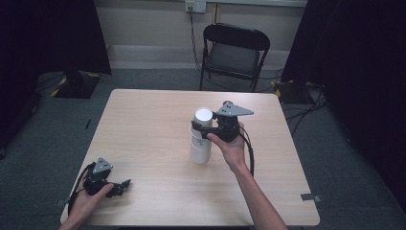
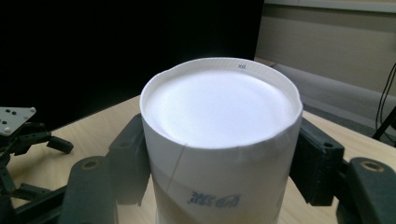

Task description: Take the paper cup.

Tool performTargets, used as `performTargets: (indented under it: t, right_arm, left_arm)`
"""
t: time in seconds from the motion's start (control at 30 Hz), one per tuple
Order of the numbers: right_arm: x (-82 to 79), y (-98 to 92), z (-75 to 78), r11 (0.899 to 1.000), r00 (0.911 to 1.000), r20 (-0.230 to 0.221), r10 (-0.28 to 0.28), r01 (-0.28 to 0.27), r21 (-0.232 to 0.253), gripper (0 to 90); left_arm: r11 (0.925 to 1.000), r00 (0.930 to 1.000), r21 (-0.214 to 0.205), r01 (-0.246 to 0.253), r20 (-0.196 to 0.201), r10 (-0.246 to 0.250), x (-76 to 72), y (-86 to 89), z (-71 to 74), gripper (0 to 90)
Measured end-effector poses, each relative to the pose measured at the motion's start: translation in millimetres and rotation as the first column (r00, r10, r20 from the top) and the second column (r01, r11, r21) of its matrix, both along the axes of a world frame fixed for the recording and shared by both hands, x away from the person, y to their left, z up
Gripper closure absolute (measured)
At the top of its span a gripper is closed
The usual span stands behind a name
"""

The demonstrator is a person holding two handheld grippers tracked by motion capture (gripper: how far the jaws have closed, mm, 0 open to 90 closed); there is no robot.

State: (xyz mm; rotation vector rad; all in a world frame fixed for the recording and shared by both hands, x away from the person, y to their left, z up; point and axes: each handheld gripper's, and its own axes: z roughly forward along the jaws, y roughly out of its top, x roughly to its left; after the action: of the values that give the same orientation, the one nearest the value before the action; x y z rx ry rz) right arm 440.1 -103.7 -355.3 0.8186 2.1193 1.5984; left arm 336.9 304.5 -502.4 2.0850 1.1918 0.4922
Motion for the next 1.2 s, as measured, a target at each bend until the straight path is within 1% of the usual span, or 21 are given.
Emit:
performTargets:
  t: [0.3, 0.37, 0.47, 0.53, 0.73, 0.8, 0.87, 1.13, 1.2]
  right_arm:
    - [0.7, -0.1, 11.7, 1.0, 0.9999, 0.01, 0.005, -0.005, 0.014, 32.2]
    - [1.0, -0.1, 13.2, 1.0, 0.9999, 0.012, 0.007, -0.007, 0.023, 32.2]
    - [1.3, -0.5, 15.4, 1.0, 0.9999, 0.012, 0.004, -0.005, 0.022, 32.2]
    - [1.5, -1.1, 17.6, 1.0, 0.9999, 0.014, 0.003, -0.003, 0.022, 32.2]
    - [1.5, -1.2, 25.5, 0.999, 0.9998, 0.019, 0.011, -0.012, 0.043, 32.3]
    - [1.3, -1.2, 27.8, 0.999, 0.9998, 0.02, 0.008, -0.009, 0.039, 32.3]
    - [1.2, -1.9, 29.9, 0.999, 0.9998, 0.019, 0.01, -0.011, 0.052, 32.4]
    - [-2.2, -8.1, 41.7, 0.998, 0.999, 0.045, -0.003, 0.0, 0.066, 32.7]
    - [-2.8, -9.2, 42.3, 0.998, 0.9989, 0.046, -0.006, 0.003, 0.068, 32.6]
  left_arm:
    - [1.0, 1.0, 0.004, -0.001, -0.002, 0.001, 0.0, 0.0, 0.2, 0.0]
    - [0.9999, 0.9999, 0.001, -0.011, -0.003, 0.011, -0.5, -0.8, 0.1, 0.0]
    - [0.9996, 0.9996, -0.004, -0.028, -0.001, 0.028, -0.5, -2.5, -0.1, 0.0]
    - [0.9996, 0.9996, -0.004, -0.028, -0.001, 0.028, -0.5, -2.5, -0.1, 0.0]
    - [0.9996, 0.9996, -0.003, -0.029, -0.001, 0.029, -0.4, -2.5, -0.1, 0.0]
    - [0.9996, 0.9996, -0.003, -0.029, -0.001, 0.029, -0.4, -2.4, -0.1, 0.0]
    - [0.9996, 0.9996, -0.002, -0.028, 0.0, 0.028, -0.3, -2.4, -0.1, 0.0]
    - [0.9997, 0.9997, 0.0, -0.025, 0.001, 0.025, -0.1, -2.1, -0.1, 0.0]
    - [0.9997, 0.9997, -0.002, -0.025, 0.0, 0.025, 0.0, -2.2, -0.1, 0.0]
